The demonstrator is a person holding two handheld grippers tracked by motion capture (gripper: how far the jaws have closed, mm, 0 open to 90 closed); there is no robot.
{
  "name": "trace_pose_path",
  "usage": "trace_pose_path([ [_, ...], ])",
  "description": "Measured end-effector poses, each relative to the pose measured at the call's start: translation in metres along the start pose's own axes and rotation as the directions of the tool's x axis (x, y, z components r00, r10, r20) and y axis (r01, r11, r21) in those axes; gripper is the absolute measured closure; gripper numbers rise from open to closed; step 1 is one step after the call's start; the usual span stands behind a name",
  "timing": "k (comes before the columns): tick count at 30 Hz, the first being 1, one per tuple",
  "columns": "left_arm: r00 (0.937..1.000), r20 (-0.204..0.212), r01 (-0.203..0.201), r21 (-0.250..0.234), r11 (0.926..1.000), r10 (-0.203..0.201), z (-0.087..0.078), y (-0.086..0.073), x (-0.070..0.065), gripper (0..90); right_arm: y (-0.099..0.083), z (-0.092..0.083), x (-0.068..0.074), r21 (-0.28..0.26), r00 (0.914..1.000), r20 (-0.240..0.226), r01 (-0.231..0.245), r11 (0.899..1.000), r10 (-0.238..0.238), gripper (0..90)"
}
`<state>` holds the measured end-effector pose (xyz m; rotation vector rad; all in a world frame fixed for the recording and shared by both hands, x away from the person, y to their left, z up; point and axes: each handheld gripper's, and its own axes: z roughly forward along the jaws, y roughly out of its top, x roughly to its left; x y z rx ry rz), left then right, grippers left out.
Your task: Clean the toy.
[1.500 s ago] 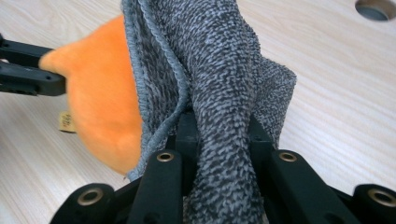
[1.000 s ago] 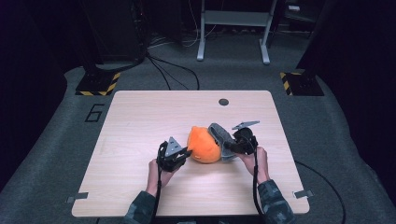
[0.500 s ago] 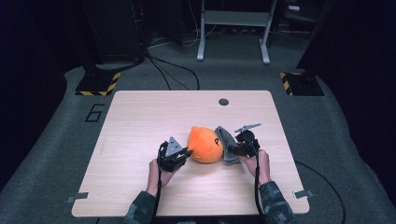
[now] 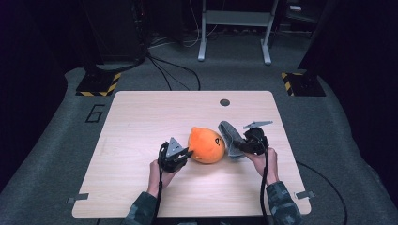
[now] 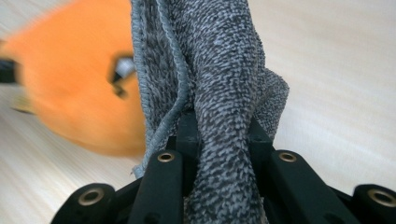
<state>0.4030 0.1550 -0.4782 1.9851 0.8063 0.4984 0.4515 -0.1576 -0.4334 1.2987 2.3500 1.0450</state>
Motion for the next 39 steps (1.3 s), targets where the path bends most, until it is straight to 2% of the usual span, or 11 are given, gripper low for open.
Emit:
trace_pose_path([
  [4, 1.0000, -0.002, 0.007, -0.002, 1.0000, -0.007, 0.000, 0.000, 0.000, 78.3, 0.012, -0.007, 0.013, -0.033, 0.9989, -0.036, 0.027, 0.999, -0.028, 74.0],
  [5, 1.0000, 0.001, 0.009, -0.004, 0.9999, -0.009, 0.001, 0.000, 0.000, 78.1, 0.020, -0.003, 0.025, -0.027, 0.9959, -0.052, 0.073, 0.997, -0.074, 74.0],
  [9, 1.0000, 0.003, 0.002, -0.002, 1.0000, -0.002, 0.001, -0.001, 0.002, 75.4, 0.028, 0.019, 0.038, 0.043, 0.9915, -0.057, 0.120, 0.992, -0.117, 74.1],
  [12, 0.9999, 0.011, -0.004, -0.009, 1.0000, 0.004, 0.000, -0.002, 0.004, 68.6, 0.031, 0.028, 0.037, 0.046, 0.9923, -0.062, 0.110, 0.993, -0.107, 74.3],
  [14, 0.9998, 0.013, -0.016, -0.006, 0.9999, 0.016, -0.001, -0.001, 0.006, 56.2, 0.032, 0.029, 0.036, 0.045, 0.9925, -0.061, 0.109, 0.993, -0.106, 74.3],
  [18, 0.9975, 0.011, -0.071, 0.018, 0.9973, 0.070, 0.001, 0.001, 0.004, 38.6, 0.033, 0.030, 0.035, 0.053, 0.9926, -0.069, 0.104, 0.993, -0.100, 74.3],
  [23, 0.9869, 0.014, -0.161, 0.044, 0.9859, 0.161, 0.008, 0.003, 0.001, 34.0, 0.034, 0.031, 0.032, 0.048, 0.9925, -0.070, 0.103, 0.994, -0.100, 74.3],
  [27, 0.9822, 0.004, -0.188, 0.053, 0.9808, 0.188, 0.014, 0.003, -0.001, 37.7, 0.034, 0.031, 0.031, 0.049, 0.9925, -0.080, 0.097, 0.994, -0.093, 74.3],
  [32, 0.9861, 0.003, -0.166, 0.018, 0.9860, 0.166, 0.014, 0.002, 0.000, 54.0, 0.034, 0.031, 0.031, 0.046, 0.9937, -0.070, 0.090, 0.995, -0.087, 74.2],
  [35, 0.9887, -0.002, -0.150, 0.021, 0.9885, 0.150, 0.015, 0.002, 0.000, 65.5, 0.034, 0.030, 0.031, 0.048, 0.9944, -0.071, 0.082, 0.995, -0.079, 74.1],
  [39, 0.9898, -0.020, -0.141, 0.022, 0.9898, 0.141, 0.017, 0.004, -0.003, 75.6, 0.033, 0.029, 0.028, 0.036, 0.9922, -0.073, 0.104, 0.994, -0.101, 74.0],
])
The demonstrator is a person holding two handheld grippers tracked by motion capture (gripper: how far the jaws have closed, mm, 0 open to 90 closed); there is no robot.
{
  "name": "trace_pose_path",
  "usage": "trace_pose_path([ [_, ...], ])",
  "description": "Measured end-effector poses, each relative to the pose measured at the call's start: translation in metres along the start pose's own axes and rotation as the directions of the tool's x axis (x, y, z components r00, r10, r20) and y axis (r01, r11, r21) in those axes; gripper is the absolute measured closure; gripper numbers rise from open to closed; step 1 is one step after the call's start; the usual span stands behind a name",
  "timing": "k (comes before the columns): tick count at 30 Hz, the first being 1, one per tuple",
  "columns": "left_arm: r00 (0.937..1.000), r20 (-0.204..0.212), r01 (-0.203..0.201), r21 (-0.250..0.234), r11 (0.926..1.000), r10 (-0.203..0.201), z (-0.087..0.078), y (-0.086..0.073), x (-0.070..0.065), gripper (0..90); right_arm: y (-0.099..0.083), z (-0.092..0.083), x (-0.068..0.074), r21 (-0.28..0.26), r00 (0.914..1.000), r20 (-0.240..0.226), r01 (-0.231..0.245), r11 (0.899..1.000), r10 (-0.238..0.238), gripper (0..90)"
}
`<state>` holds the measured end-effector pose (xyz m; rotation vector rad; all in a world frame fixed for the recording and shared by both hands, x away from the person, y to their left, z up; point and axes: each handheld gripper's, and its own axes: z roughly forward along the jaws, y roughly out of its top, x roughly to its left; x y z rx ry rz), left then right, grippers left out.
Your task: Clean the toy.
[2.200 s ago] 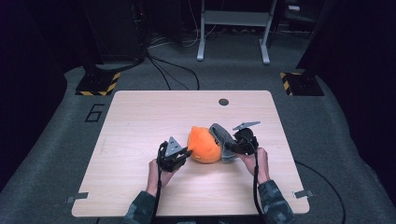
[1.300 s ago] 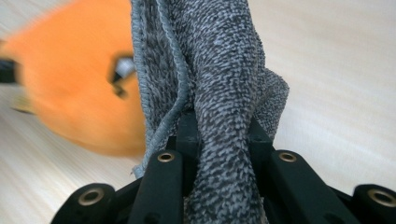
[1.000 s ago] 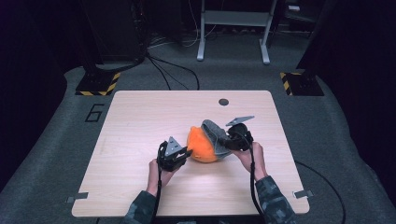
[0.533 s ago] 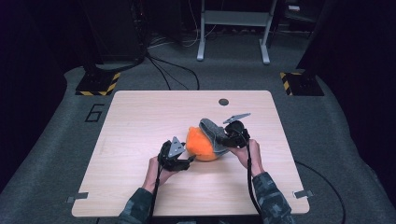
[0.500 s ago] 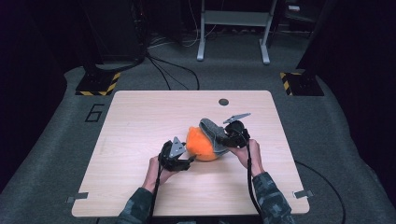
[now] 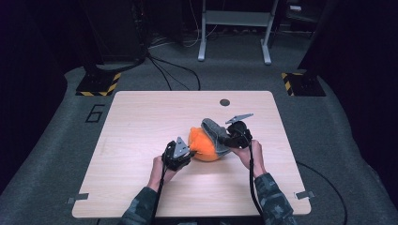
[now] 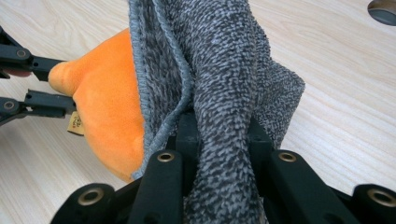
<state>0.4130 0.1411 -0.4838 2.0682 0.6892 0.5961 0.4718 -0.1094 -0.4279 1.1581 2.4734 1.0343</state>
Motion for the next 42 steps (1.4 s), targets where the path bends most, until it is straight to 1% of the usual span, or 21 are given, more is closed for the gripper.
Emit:
trace_pose_path([
  [1, 1.0000, -0.003, 0.004, -0.001, 1.0000, -0.004, 0.000, 0.000, 0.000, 76.8, 0.000, -0.001, 0.001, 0.002, 0.9998, 0.005, -0.020, 1.000, 0.020, 74.0],
  [2, 0.9999, 0.000, 0.016, -0.003, 0.9999, -0.016, 0.000, 0.001, 0.000, 77.7, -0.001, -0.001, 0.000, -0.004, 0.9999, 0.004, -0.009, 1.000, 0.009, 74.0],
  [3, 0.9995, 0.005, 0.031, -0.008, 0.9995, -0.031, 0.000, 0.002, -0.001, 78.5, -0.001, -0.002, 0.000, -0.006, 0.9997, 0.005, -0.026, 1.000, 0.026, 74.0],
  [4, 0.9991, 0.009, 0.042, -0.007, 0.9991, -0.042, 0.000, 0.002, 0.000, 79.3, -0.002, -0.003, -0.002, -0.013, 1.0000, 0.002, -0.009, 1.000, 0.009, 73.9],
  [7, 0.9959, 0.022, 0.088, -0.010, 0.9961, -0.088, -0.002, 0.006, 0.001, 80.1, -0.002, -0.006, -0.001, -0.008, 0.9995, 0.009, -0.031, 0.999, 0.031, 74.0],
  [8, 0.9950, 0.028, 0.096, -0.009, 0.9953, -0.096, -0.003, 0.008, 0.002, 80.2, -0.002, -0.006, -0.003, -0.020, 0.9999, 0.011, -0.013, 1.000, 0.014, 74.0],
  [14, 0.9835, 0.045, 0.176, -0.019, 0.9842, -0.175, -0.006, 0.016, 0.002, 80.9, 0.001, -0.018, -0.002, -0.029, 0.9998, 0.015, -0.012, 0.999, 0.013, 73.9],
  [15, 0.9835, 0.045, 0.176, -0.019, 0.9842, -0.175, -0.006, 0.016, 0.002, 80.9, 0.002, -0.020, -0.001, -0.031, 0.9997, 0.018, -0.014, 0.999, 0.015, 73.9],
  [16, 0.9750, 0.062, 0.215, -0.021, 0.9763, -0.214, -0.009, 0.019, 0.002, 80.9, 0.003, -0.024, 0.000, -0.040, 0.9998, 0.019, -0.005, 0.999, 0.006, 73.9],
  [19, 0.9669, 0.067, 0.247, -0.008, 0.9690, -0.246, -0.012, 0.023, 0.002, 80.9, 0.007, -0.034, 0.005, -0.050, 0.9998, 0.019, 0.012, 0.999, -0.011, 73.9],
  [21, 0.9643, 0.067, 0.257, -0.005, 0.9664, -0.256, -0.013, 0.026, 0.000, 80.8, 0.012, -0.039, 0.011, -0.047, 0.9994, 0.020, 0.029, 0.998, -0.029, 73.9],
  [23, 0.9601, 0.086, 0.268, -0.012, 0.9634, -0.266, -0.012, 0.026, -0.002, 80.6, 0.017, -0.041, 0.019, -0.040, 0.9985, 0.015, 0.054, 0.998, -0.053, 73.9],
  [24, 0.9597, 0.089, 0.269, -0.012, 0.9632, -0.267, -0.012, 0.027, -0.004, 80.5, 0.020, -0.040, 0.024, -0.042, 0.9980, 0.009, 0.063, 0.997, -0.063, 73.9],
  [27, 0.9647, 0.085, 0.252, -0.018, 0.9676, -0.249, -0.011, 0.029, -0.007, 80.4, 0.028, -0.034, 0.037, -0.017, 0.9961, -0.012, 0.087, 0.996, -0.088, 73.8],
  [28, 0.9647, 0.085, 0.252, -0.018, 0.9676, -0.249, -0.011, 0.029, -0.007, 80.4, 0.028, -0.034, 0.037, -0.017, 0.9961, -0.012, 0.087, 0.996, -0.088, 73.8],
  [29, 0.9704, 0.083, 0.229, -0.020, 0.9732, -0.227, -0.010, 0.029, -0.009, 80.3, 0.034, -0.027, 0.044, -0.010, 0.9936, -0.018, 0.112, 0.994, -0.112, 73.7],
  [32, 0.9739, 0.077, 0.216, -0.023, 0.9761, -0.214, -0.010, 0.029, -0.009, 80.4, 0.040, -0.020, 0.052, -0.004, 0.9915, -0.025, 0.128, 0.992, -0.128, 73.7],
  [35, 0.9734, 0.074, 0.219, -0.020, 0.9755, -0.217, -0.009, 0.027, -0.008, 80.4, 0.042, -0.008, 0.058, 0.023, 0.9918, -0.016, 0.127, 0.992, -0.127, 73.8],
  [36, 0.9749, 0.065, 0.214, -0.014, 0.9767, -0.213, -0.009, 0.025, -0.008, 80.4, 0.041, -0.006, 0.058, 0.033, 0.9898, -0.017, 0.142, 0.989, -0.141, 73.9],
  [39, 0.9698, 0.069, 0.236, -0.022, 0.9715, -0.234, -0.008, 0.020, -0.006, 80.4, 0.039, 0.001, 0.060, 0.036, 0.9896, -0.009, 0.144, 0.989, -0.144, 74.2],
  [42, 0.9684, 0.075, 0.240, -0.023, 0.9704, -0.238, -0.009, 0.016, -0.004, 80.4, 0.038, 0.003, 0.061, 0.032, 0.9896, 0.001, 0.144, 0.989, -0.144, 74.4],
])
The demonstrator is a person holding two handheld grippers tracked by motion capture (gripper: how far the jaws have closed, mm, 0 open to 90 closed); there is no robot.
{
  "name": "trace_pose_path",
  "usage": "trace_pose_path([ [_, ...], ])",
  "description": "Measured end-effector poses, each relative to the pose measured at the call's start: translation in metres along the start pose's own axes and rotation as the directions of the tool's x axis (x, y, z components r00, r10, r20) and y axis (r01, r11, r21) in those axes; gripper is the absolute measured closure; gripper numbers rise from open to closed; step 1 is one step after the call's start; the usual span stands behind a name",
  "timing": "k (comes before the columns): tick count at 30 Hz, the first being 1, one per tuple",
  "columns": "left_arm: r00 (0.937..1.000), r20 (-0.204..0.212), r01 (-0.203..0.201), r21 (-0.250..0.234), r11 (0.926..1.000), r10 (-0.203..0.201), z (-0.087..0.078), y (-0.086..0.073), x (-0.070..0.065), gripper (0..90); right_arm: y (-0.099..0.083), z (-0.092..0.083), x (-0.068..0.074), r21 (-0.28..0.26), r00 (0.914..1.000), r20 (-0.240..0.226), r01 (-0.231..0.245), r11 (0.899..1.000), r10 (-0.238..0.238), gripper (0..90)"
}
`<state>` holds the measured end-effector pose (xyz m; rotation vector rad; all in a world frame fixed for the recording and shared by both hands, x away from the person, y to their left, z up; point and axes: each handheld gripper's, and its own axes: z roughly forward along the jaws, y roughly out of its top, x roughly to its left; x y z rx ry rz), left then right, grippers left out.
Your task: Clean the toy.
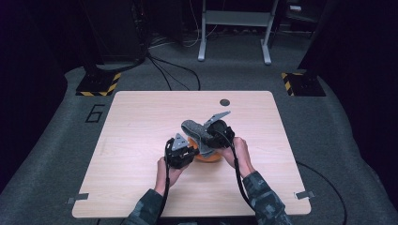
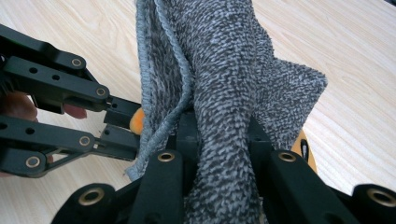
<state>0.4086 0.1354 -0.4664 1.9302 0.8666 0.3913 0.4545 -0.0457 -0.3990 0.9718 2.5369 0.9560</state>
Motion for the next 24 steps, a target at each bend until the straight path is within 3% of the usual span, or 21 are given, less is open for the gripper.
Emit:
trace_pose_path([
  [7, 0.9999, 0.002, 0.012, -0.008, 0.9999, -0.012, 0.000, -0.003, 0.001, 80.3, -0.007, -0.003, -0.006, -0.004, 1.0000, 0.001, -0.004, 1.000, 0.004, 74.4],
  [16, 0.9993, 0.009, 0.038, -0.016, 0.9992, -0.038, -0.001, -0.005, 0.004, 80.3, -0.022, -0.007, -0.021, -0.003, 0.9990, 0.011, -0.044, 0.999, 0.044, 74.3],
  [24, 0.9992, 0.019, 0.037, -0.006, 0.9993, -0.037, -0.002, -0.006, 0.008, 80.1, -0.035, -0.009, -0.034, 0.002, 0.9963, 0.034, -0.079, 0.997, 0.079, 74.3],
])
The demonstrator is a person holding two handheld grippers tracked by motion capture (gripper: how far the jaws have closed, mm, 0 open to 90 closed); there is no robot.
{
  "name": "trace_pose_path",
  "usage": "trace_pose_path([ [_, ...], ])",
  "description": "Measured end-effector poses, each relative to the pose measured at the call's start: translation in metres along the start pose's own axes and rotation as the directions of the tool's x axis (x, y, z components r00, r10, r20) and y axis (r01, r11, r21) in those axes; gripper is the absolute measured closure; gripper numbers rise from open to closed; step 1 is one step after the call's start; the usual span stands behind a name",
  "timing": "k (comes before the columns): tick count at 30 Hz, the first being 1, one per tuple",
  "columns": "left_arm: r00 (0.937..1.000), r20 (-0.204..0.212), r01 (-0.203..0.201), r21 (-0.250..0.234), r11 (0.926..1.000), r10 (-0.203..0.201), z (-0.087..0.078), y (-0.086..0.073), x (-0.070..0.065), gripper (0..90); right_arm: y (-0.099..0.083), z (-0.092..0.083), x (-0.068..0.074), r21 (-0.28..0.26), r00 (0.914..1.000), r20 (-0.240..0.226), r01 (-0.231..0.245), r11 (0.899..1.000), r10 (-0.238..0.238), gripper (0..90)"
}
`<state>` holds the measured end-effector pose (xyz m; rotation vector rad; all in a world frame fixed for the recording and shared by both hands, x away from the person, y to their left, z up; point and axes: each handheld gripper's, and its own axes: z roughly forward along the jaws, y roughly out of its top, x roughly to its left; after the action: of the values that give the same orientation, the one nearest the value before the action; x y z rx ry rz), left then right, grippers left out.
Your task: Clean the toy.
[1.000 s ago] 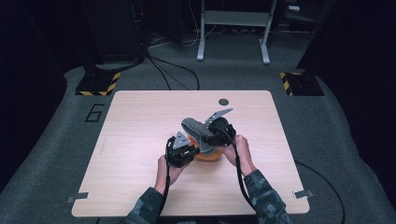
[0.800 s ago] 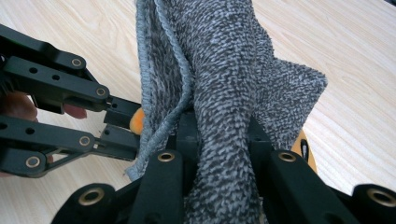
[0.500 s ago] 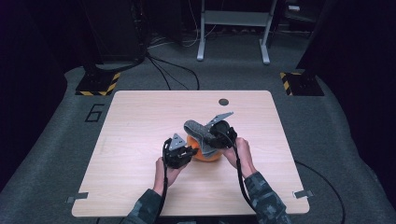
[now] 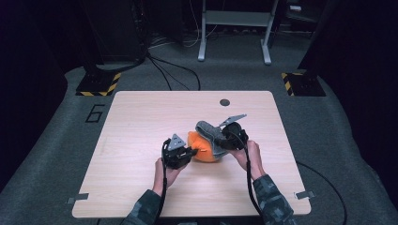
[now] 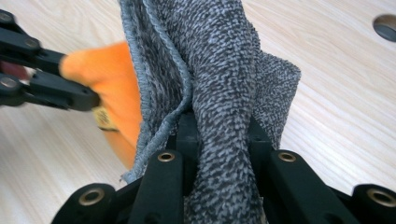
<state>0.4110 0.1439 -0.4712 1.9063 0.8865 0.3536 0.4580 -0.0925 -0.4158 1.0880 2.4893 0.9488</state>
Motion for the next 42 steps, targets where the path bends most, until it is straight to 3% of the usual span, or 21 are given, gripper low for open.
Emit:
trace_pose_path([
  [12, 0.9997, 0.024, 0.010, -0.006, 0.9999, -0.010, 0.001, 0.000, 0.004, 79.5, -0.023, 0.008, -0.029, 0.018, 0.9952, 0.011, -0.098, 0.995, 0.097, 74.3],
  [16, 0.9995, 0.029, -0.015, -0.001, 0.9999, 0.015, 0.001, 0.002, 0.006, 79.4, -0.031, 0.016, -0.039, 0.044, 0.9902, 0.020, -0.139, 0.989, 0.138, 74.3],
  [22, 0.9995, 0.032, -0.008, -0.007, 0.9999, 0.008, 0.002, 0.002, 0.006, 79.4, -0.038, 0.023, -0.047, 0.077, 0.9823, 0.035, -0.186, 0.979, 0.184, 74.0],
  [29, 0.9994, 0.031, -0.014, -0.007, 0.9999, 0.014, 0.002, 0.003, 0.005, 79.4, -0.025, -0.003, -0.038, 0.013, 0.9893, 0.019, -0.145, 0.989, 0.145, 74.0],
  [34, 0.9993, 0.026, -0.025, -0.004, 0.9997, 0.025, 0.003, 0.006, 0.003, 79.3, -0.004, -0.017, -0.018, -0.017, 0.9981, -0.009, -0.060, 0.998, 0.060, 74.0],
  [37, 0.9992, 0.030, -0.026, -0.002, 0.9997, 0.026, 0.003, 0.007, 0.002, 79.3, 0.011, -0.018, -0.002, -0.027, 0.9990, -0.041, -0.018, 0.999, 0.017, 74.0],
  [42, 0.9989, 0.033, -0.032, 0.002, 0.9995, 0.032, 0.003, 0.008, 0.003, 79.2, 0.024, -0.013, 0.014, -0.027, 0.9978, -0.066, 0.006, 1.000, -0.008, 73.9],
])
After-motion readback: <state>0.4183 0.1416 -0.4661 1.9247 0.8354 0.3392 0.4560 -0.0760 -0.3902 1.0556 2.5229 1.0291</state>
